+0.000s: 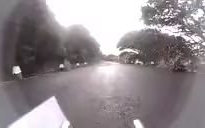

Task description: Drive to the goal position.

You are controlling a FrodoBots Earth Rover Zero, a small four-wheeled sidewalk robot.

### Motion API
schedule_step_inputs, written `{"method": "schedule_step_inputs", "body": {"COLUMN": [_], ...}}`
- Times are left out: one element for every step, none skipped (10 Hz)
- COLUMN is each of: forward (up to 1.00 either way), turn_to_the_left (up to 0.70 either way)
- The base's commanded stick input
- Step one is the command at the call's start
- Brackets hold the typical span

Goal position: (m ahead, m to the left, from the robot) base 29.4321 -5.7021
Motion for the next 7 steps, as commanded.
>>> {"method": "schedule_step_inputs", "body": {"forward": [1.0,1.0,1.0,1.0,1.0,1.0,1.0], "turn_to_the_left": [0.0,0.0,0.0,-0.05,-0.17,-0.31,-0.4]}}
